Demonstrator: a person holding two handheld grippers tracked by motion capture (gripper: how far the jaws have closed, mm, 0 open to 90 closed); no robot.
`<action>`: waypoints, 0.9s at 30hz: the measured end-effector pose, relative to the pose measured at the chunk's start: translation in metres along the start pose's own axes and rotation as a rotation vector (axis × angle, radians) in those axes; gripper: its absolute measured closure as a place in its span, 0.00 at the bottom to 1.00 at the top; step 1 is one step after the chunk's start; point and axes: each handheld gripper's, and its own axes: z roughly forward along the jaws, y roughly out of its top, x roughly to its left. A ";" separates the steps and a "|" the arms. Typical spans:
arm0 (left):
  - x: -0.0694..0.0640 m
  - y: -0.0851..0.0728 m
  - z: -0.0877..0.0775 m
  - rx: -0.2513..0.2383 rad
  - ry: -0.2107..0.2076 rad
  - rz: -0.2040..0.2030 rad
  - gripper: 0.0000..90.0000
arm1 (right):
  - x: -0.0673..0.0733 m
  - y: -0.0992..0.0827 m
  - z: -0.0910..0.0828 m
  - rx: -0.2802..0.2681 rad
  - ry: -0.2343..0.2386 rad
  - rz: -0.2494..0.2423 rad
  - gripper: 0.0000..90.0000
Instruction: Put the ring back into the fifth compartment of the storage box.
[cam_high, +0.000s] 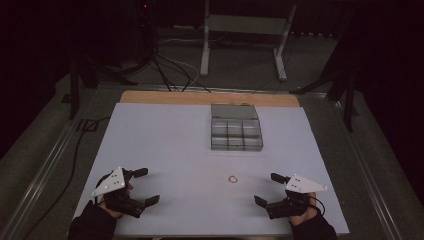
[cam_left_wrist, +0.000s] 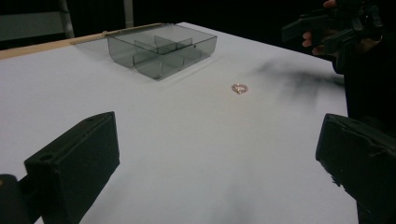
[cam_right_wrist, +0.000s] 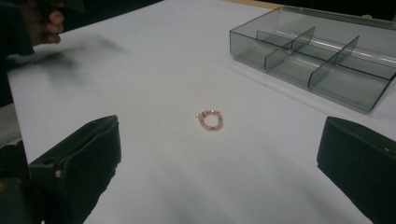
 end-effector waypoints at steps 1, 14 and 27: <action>0.000 0.000 0.000 0.002 0.001 0.000 0.01 | -0.001 0.002 0.000 -0.005 0.022 0.024 0.00; 0.000 0.000 0.000 0.005 0.000 0.007 0.01 | -0.004 0.018 -0.001 -0.046 -0.005 0.011 0.00; -0.001 0.000 0.000 0.000 -0.002 0.010 0.01 | -0.008 0.030 0.007 -0.058 0.005 -0.013 0.00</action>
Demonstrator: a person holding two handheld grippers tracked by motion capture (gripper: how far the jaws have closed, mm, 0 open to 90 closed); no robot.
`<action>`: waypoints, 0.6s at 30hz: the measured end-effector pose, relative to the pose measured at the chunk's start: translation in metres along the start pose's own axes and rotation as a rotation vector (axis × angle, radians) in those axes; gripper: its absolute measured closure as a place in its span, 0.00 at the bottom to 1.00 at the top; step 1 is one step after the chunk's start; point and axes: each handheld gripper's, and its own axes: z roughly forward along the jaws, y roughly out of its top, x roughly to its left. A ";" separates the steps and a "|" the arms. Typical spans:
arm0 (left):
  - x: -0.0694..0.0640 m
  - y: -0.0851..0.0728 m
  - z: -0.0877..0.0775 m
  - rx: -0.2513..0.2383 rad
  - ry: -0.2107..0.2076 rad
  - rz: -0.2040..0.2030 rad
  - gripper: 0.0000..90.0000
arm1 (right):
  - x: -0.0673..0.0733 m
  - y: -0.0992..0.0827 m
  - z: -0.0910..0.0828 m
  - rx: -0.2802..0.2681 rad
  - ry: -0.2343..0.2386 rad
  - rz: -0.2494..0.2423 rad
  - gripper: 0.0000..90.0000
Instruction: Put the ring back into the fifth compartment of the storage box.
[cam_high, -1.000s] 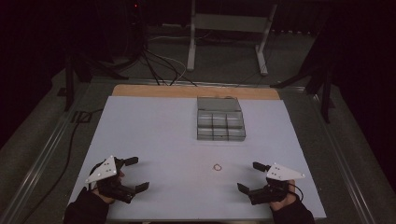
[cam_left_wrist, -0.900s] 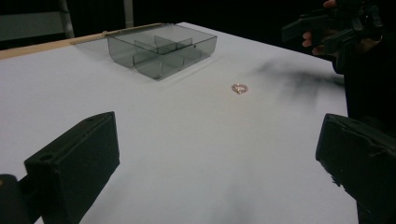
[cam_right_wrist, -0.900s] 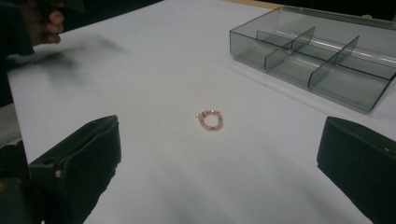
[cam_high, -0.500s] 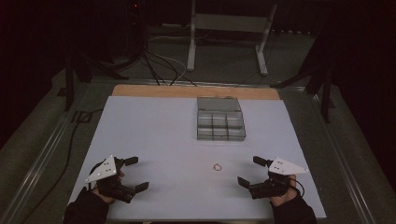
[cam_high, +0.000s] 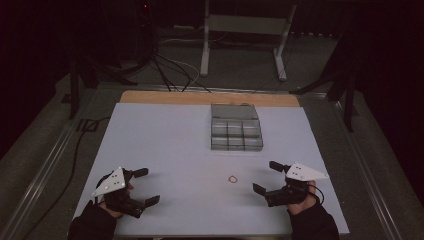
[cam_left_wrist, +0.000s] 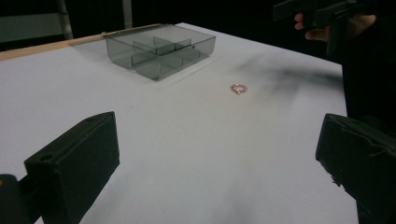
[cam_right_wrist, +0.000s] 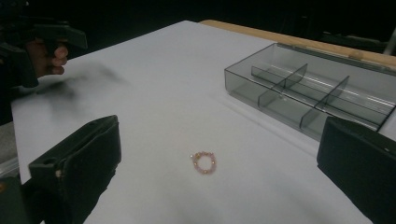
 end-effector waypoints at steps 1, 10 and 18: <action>0.000 0.000 0.000 0.002 0.000 -0.002 0.01 | 0.000 0.002 0.002 0.002 0.002 -0.005 0.00; 0.000 0.000 0.000 0.002 0.002 0.000 0.01 | -0.003 0.011 0.010 -0.004 0.046 0.002 0.00; 0.000 0.000 0.000 0.005 -0.001 -0.002 0.01 | -0.003 0.017 0.026 0.016 0.079 -0.014 0.00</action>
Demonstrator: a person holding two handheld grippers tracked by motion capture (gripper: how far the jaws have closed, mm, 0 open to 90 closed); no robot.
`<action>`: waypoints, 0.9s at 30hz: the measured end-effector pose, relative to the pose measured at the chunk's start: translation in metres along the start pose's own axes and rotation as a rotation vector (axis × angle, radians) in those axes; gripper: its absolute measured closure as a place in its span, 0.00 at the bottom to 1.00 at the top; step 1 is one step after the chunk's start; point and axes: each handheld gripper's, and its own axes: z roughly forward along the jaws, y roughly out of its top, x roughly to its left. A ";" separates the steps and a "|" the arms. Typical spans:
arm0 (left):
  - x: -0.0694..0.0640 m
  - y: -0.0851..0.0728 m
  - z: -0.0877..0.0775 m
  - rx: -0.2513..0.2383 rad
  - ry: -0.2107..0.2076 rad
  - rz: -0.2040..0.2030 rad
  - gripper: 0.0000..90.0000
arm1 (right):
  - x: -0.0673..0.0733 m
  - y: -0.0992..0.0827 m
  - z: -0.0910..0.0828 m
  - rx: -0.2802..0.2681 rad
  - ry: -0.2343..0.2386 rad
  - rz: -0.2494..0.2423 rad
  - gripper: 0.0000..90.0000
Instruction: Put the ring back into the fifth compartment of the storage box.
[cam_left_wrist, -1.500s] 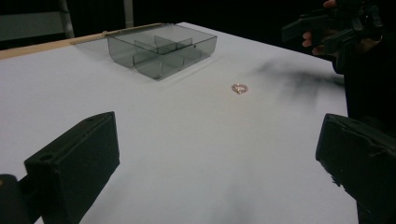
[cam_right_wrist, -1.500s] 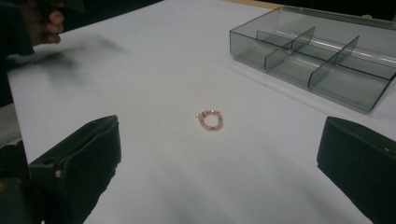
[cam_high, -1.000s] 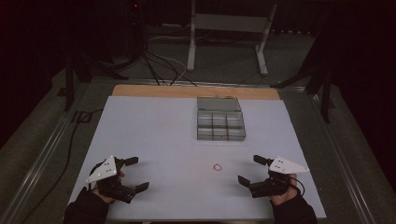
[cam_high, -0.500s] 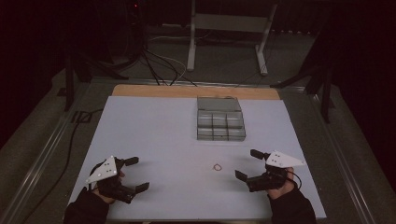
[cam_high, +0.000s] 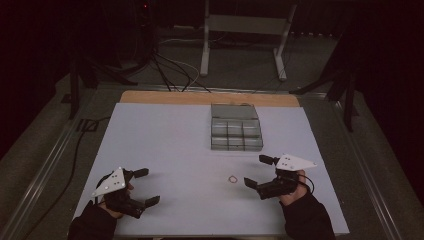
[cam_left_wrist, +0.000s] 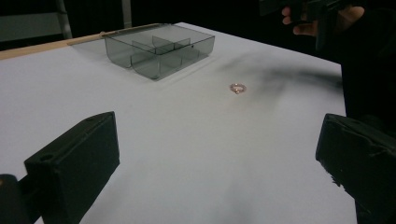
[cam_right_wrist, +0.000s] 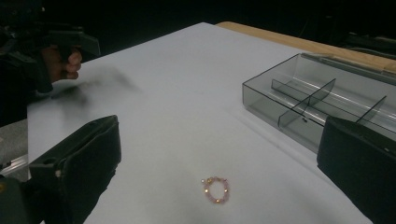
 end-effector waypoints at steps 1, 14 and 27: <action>0.000 0.000 0.000 0.003 0.002 0.004 0.01 | -0.001 0.000 0.004 0.010 0.009 0.005 0.00; 0.000 0.000 0.000 0.000 -0.002 0.002 0.01 | -0.005 -0.005 0.032 0.075 0.081 -0.001 0.00; 0.000 0.000 0.000 0.006 -0.005 0.001 0.01 | -0.010 -0.011 0.051 0.137 0.132 -0.006 0.00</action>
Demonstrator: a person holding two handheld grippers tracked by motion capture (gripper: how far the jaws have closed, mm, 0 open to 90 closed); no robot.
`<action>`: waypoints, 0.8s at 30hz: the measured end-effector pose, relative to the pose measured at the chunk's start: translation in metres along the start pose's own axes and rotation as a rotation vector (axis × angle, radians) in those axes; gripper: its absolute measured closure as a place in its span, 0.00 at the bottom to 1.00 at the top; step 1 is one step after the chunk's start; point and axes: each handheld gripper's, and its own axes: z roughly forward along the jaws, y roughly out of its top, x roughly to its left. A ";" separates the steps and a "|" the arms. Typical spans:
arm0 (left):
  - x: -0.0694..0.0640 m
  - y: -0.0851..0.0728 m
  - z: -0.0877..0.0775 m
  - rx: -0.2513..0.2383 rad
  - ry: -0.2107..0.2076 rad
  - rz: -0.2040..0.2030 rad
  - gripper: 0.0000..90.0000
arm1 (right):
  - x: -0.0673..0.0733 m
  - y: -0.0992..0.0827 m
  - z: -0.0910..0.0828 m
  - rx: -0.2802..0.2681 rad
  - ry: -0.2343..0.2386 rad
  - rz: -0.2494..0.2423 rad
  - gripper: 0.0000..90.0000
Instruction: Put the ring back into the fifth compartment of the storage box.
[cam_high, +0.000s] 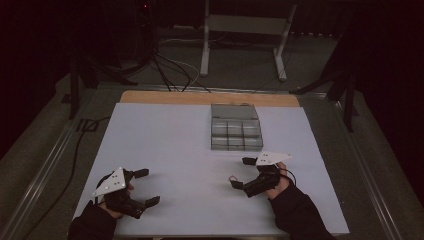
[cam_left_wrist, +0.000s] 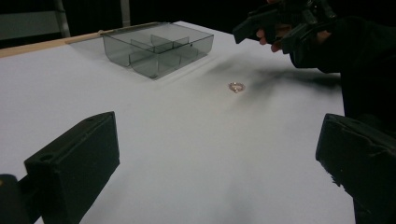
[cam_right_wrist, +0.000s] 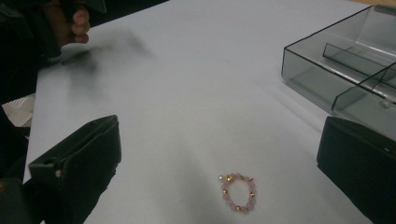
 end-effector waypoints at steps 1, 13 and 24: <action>0.000 0.000 0.000 0.003 0.001 0.002 0.01 | -0.001 0.000 0.003 0.008 0.010 0.002 0.00; 0.000 0.000 0.000 0.003 -0.010 -0.004 0.01 | -0.003 -0.002 0.010 0.081 -0.058 -0.050 0.00; 0.000 0.000 0.001 0.006 -0.013 -0.004 0.01 | -0.001 -0.005 0.018 0.122 -0.080 0.014 0.17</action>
